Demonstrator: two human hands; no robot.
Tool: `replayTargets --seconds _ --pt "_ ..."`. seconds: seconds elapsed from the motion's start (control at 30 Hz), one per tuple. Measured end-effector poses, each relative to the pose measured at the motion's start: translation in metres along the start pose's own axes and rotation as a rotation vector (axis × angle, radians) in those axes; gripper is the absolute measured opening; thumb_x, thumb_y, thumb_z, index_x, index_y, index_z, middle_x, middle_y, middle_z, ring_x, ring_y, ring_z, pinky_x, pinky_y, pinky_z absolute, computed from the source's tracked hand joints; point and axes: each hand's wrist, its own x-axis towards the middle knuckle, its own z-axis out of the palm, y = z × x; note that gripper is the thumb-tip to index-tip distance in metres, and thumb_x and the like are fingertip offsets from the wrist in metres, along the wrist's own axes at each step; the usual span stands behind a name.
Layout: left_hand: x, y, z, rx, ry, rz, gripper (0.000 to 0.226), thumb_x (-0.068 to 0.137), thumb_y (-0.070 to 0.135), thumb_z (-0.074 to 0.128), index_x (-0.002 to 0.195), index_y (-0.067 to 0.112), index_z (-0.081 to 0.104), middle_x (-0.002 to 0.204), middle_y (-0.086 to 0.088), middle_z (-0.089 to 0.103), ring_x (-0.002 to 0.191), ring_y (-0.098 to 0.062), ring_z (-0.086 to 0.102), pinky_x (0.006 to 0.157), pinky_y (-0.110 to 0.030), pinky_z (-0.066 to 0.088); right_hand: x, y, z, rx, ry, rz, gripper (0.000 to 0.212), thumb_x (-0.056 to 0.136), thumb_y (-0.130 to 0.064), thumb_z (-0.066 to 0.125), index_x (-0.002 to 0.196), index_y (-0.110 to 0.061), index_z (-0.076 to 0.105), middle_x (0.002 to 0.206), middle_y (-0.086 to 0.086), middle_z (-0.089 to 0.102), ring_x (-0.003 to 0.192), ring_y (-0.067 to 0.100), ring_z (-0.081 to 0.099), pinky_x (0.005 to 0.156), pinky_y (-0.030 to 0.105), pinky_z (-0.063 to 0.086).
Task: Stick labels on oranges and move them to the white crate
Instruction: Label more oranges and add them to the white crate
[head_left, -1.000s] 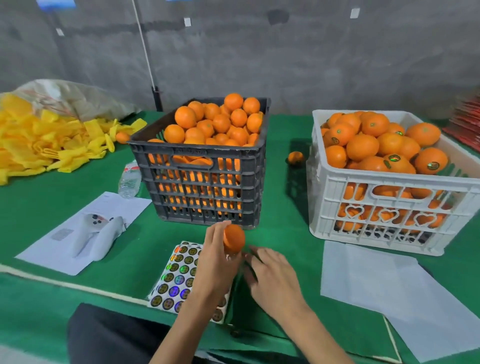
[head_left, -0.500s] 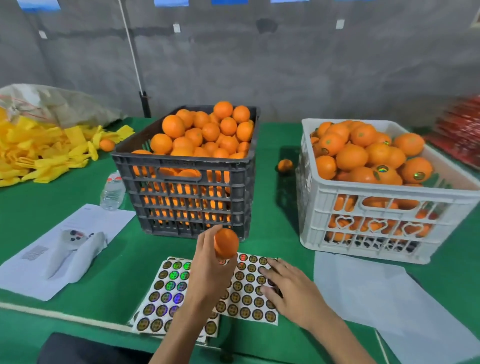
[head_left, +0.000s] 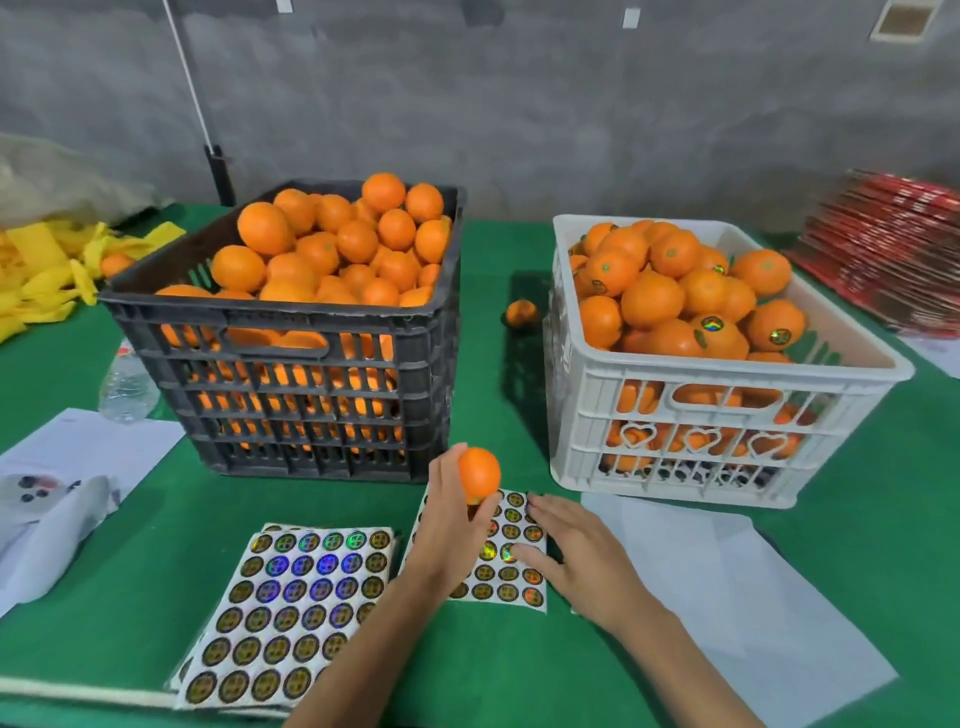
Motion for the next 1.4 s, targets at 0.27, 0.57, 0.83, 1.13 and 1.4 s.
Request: replayTargets --seconds 0.27,0.57,0.83,1.13,1.4 --pt "-0.006 -0.003 0.003 0.069 0.009 0.118 0.068 0.101 0.024 0.061 0.154 0.016 0.02 0.152 -0.001 0.022 0.128 -0.017 0.045 0.106 -0.033 0.043 0.003 -0.001 -0.004 0.265 0.162 0.04 0.045 0.09 -0.05 0.069 0.127 -0.024 0.071 0.13 -0.018 0.064 0.117 0.003 0.05 0.105 0.021 0.036" --pt "-0.006 -0.008 0.005 0.09 -0.007 0.15 0.07 0.1 0.022 0.062 0.155 0.017 0.019 0.153 -0.002 0.021 0.129 -0.012 0.042 0.103 -0.02 0.036 0.001 0.003 -0.002 0.148 0.125 -0.029 0.062 0.086 -0.064 0.065 0.133 -0.023 0.066 0.132 -0.019 0.058 0.114 0.004 0.047 0.104 0.028 0.039" --pt "-0.006 -0.013 0.005 0.054 0.015 0.143 0.07 0.1 0.023 0.063 0.154 0.02 0.019 0.152 0.004 0.021 0.126 -0.012 0.044 0.101 -0.024 0.043 0.001 -0.001 -0.002 0.058 0.126 -0.108 0.04 0.096 -0.046 0.063 0.125 -0.019 0.073 0.126 -0.01 0.063 0.107 0.013 0.05 0.095 0.032 0.045" --pt "-0.004 -0.019 0.005 -0.005 0.027 0.098 0.073 0.098 0.025 0.065 0.152 0.033 0.016 0.146 0.015 0.024 0.118 0.008 0.037 0.092 -0.003 0.032 0.02 -0.013 -0.005 0.0 0.077 -0.156 0.043 0.097 -0.054 0.058 0.125 -0.025 0.072 0.121 -0.012 0.06 0.111 0.012 0.049 0.099 0.025 0.036" --pt "-0.002 -0.023 0.006 -0.041 0.053 0.07 0.072 0.097 0.029 0.066 0.15 0.035 0.019 0.142 0.017 0.026 0.122 0.02 0.034 0.087 0.002 0.033 0.016 -0.015 -0.003 -0.081 0.254 -0.286 0.015 0.095 -0.026 0.069 0.092 -0.014 0.079 0.094 -0.006 0.067 0.082 0.015 0.059 0.069 0.032 0.054"
